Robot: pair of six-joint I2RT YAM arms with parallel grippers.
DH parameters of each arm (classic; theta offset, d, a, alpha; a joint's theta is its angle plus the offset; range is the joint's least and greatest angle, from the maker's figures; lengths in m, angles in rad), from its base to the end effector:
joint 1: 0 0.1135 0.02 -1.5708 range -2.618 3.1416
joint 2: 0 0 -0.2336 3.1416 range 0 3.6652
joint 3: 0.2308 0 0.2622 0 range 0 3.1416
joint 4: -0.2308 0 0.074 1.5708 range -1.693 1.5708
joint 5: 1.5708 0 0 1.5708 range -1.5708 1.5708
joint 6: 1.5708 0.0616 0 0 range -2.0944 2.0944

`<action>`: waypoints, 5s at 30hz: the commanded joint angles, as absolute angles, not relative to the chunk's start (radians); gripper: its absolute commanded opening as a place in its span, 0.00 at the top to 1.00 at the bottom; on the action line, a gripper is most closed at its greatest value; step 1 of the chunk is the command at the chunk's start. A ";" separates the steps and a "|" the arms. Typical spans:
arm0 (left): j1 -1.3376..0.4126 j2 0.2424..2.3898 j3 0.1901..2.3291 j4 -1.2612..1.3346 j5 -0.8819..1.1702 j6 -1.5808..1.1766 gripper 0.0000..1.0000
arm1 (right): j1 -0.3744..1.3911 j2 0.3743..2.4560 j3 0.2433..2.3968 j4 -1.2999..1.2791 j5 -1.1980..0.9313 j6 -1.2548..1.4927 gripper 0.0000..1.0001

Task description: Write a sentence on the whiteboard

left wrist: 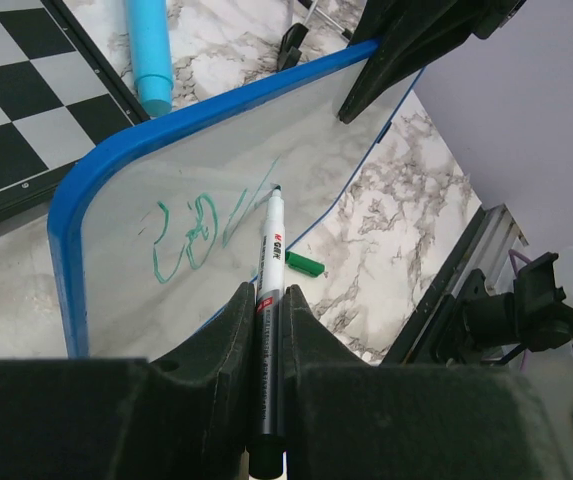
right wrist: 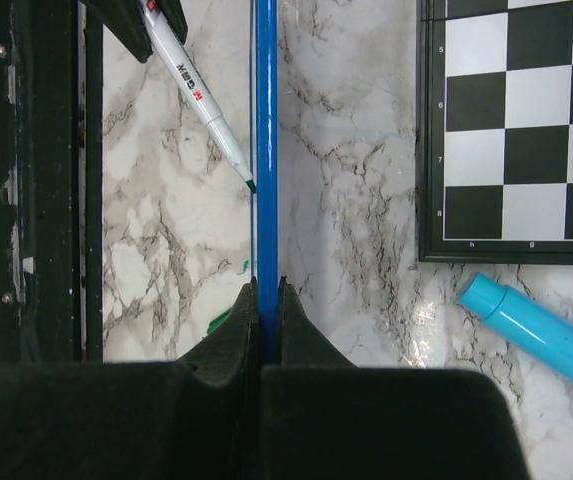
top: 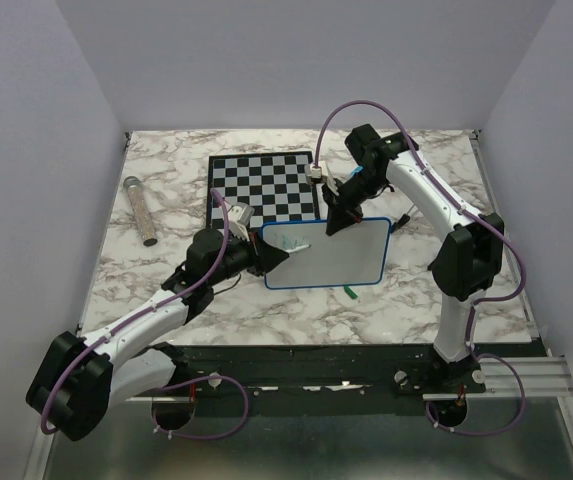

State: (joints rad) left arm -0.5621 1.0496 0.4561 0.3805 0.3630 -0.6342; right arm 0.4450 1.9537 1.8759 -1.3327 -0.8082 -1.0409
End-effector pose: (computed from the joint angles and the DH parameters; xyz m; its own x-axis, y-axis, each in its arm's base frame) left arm 0.2231 -0.1664 0.1952 -0.6133 -0.2683 -0.7429 0.5319 0.5549 -0.6396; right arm 0.3283 0.2059 0.2551 -0.1039 -0.7099 -0.6966 -0.9718 -0.0766 0.2230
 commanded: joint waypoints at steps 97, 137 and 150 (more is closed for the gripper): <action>-0.509 0.719 0.463 0.181 0.497 -0.634 1.00 | 0.445 1.988 1.870 -1.399 -0.828 -1.051 0.99; -0.759 0.738 0.258 0.451 0.210 -0.560 1.00 | 0.439 1.990 1.867 -1.388 -0.862 -1.035 1.00; -0.870 0.988 0.321 0.627 0.115 -0.526 1.00 | 0.439 1.993 1.867 -1.385 -0.862 -1.031 0.99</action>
State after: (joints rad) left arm -0.8379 0.9344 0.2741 0.5121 0.1932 -0.5568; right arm 0.4431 1.9694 1.8759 -1.3354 -0.8345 -1.0206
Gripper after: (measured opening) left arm 0.185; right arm 0.037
